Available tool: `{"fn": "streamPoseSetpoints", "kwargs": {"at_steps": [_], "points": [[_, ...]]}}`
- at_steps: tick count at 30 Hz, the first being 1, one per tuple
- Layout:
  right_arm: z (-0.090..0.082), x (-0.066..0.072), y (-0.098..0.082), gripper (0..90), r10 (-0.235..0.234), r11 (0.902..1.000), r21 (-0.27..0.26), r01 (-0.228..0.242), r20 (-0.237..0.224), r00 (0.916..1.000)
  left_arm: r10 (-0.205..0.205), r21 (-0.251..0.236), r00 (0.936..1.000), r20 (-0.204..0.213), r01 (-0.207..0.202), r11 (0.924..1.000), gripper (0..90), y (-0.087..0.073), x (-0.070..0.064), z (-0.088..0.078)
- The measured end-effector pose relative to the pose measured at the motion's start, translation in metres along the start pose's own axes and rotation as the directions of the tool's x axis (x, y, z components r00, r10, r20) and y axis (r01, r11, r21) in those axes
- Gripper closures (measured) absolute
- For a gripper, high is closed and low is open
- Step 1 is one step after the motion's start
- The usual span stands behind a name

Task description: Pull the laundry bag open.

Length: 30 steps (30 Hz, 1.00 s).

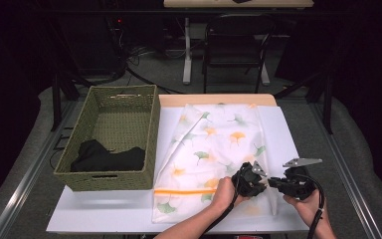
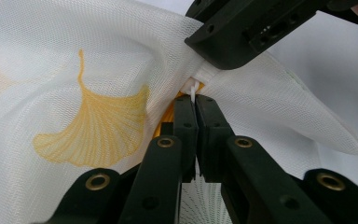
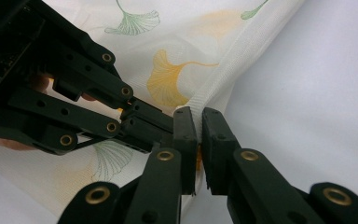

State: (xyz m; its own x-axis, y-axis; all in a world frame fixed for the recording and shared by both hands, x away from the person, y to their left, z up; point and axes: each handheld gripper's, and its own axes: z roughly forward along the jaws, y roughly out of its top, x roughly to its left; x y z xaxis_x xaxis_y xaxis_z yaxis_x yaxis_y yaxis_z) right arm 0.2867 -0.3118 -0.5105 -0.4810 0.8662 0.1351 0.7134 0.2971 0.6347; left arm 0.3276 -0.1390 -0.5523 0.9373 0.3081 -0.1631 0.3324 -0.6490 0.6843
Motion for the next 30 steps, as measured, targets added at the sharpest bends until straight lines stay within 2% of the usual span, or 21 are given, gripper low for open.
{"fn": "streamPoseSetpoints", "kwargs": {"at_steps": [5,6,9,15,20,30], "points": [[0.0009,-0.0009,-0.0004,85.4,0.015,0.9999,0.008,-0.015,-0.006,0.9999,-0.027,-0.004,0.9996,0.001,0.027,0.9996,89.1,-0.0008,-0.0001,0.0006],[0.0008,-0.001,-0.0004,85.4,0.019,0.9997,0.012,-0.019,-0.009,0.9998,-0.027,0.004,0.9996,-0.012,0.027,0.9996,89.1,-0.0006,-0.0005,0.0001],[0.0013,-0.0022,-0.0006,85.4,0.027,0.9995,0.015,-0.026,-0.012,0.9996,-0.036,0.005,0.9993,0.0,0.036,0.9993,89.3,-0.0007,-0.0002,0.0004],[0.0017,-0.0037,-0.0011,85.4,0.036,0.9992,0.02,-0.036,-0.011,0.9993,-0.047,0.021,0.9987,-0.018,0.047,0.9987,89.6,0.0002,-0.0017,0.0003],[0.0019,-0.0038,-0.0009,85.4,0.033,0.9993,0.019,-0.033,-0.011,0.9994,-0.073,0.024,0.9971,-0.023,0.073,0.997,89.7,0.0004,-0.0017,-0.0001],[0.002,-0.0039,-0.0005,85.5,0.033,0.999,0.032,-0.033,-0.002,0.9995,-0.098,0.033,0.9946,-0.033,0.099,0.9945,89.9,0.0018,-0.002,0.0005]]}}
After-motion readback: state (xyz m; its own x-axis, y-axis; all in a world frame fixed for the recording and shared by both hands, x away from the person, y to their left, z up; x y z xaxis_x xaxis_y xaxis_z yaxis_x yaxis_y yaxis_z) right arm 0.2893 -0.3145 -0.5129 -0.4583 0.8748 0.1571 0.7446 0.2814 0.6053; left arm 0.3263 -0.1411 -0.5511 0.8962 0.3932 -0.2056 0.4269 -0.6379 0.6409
